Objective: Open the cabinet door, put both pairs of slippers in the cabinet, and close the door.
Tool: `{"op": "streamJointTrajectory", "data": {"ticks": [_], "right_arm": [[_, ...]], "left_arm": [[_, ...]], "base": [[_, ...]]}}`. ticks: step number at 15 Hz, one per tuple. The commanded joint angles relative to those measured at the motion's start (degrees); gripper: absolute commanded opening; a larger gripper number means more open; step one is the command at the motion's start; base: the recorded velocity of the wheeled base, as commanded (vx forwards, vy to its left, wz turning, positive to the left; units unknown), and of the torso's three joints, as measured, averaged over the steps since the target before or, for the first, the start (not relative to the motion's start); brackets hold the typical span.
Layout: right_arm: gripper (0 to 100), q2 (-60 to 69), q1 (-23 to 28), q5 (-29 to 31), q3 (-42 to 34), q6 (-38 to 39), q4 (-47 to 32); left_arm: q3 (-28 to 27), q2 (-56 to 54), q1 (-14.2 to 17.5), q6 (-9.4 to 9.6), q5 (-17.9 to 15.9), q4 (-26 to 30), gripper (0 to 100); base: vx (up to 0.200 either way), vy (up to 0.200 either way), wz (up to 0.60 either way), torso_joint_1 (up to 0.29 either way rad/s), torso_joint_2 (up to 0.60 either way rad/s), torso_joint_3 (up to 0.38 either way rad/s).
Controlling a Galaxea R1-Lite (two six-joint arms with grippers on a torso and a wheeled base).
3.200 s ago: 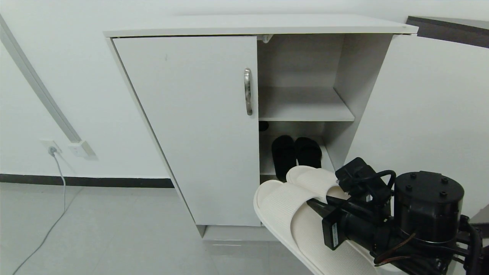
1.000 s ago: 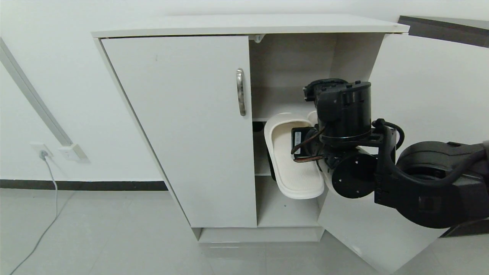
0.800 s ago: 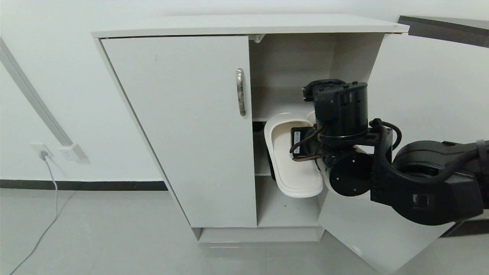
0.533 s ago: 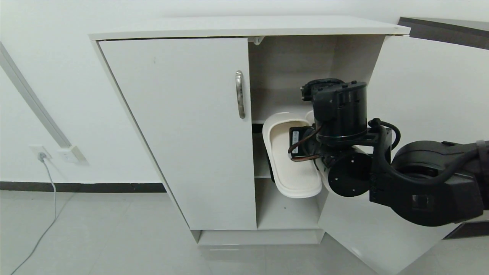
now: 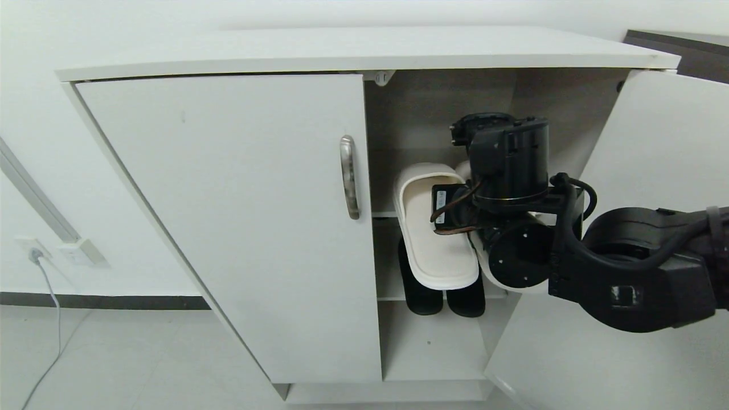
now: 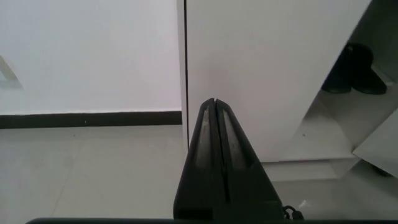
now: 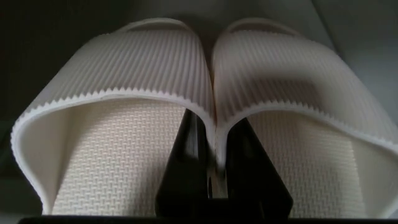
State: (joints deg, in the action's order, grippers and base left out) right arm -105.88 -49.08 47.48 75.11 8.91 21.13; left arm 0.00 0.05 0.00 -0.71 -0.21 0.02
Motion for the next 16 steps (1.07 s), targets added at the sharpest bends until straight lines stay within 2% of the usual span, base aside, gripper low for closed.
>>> {"op": "streamJointTrajectory", "data": {"ticks": [1, 4, 11, 16], "right_arm": [[0, -0.9, 0.3, -0.1, 0.0, 0.1, 0.5], [0, -2.4, 0.7, -1.8, 1.1, -0.1, 0.7], [0, -9.6, 6.1, -4.7, 13.1, -1.7, -1.2], [0, -11.3, 7.8, -6.7, 20.6, -1.6, -8.6]], "left_arm": [[0.0, 0.0, 0.0, -0.08, 0.0, 0.0, 0], [0.0, 0.0, 0.0, -0.08, 0.0, 0.0, 0], [0.0, 0.0, 0.0, -0.08, 0.0, 0.0, 0], [0.0, 0.0, 0.0, -0.17, 0.0, 0.0, 0]], "base": [[0.000, 0.000, 0.00, 0.000, 0.00, 0.000], [0.000, 0.000, 0.00, 0.000, 0.00, 0.000], [0.000, 0.000, 0.00, 0.000, 0.00, 0.000], [0.000, 0.000, 0.00, 0.000, 0.00, 0.000]]}}
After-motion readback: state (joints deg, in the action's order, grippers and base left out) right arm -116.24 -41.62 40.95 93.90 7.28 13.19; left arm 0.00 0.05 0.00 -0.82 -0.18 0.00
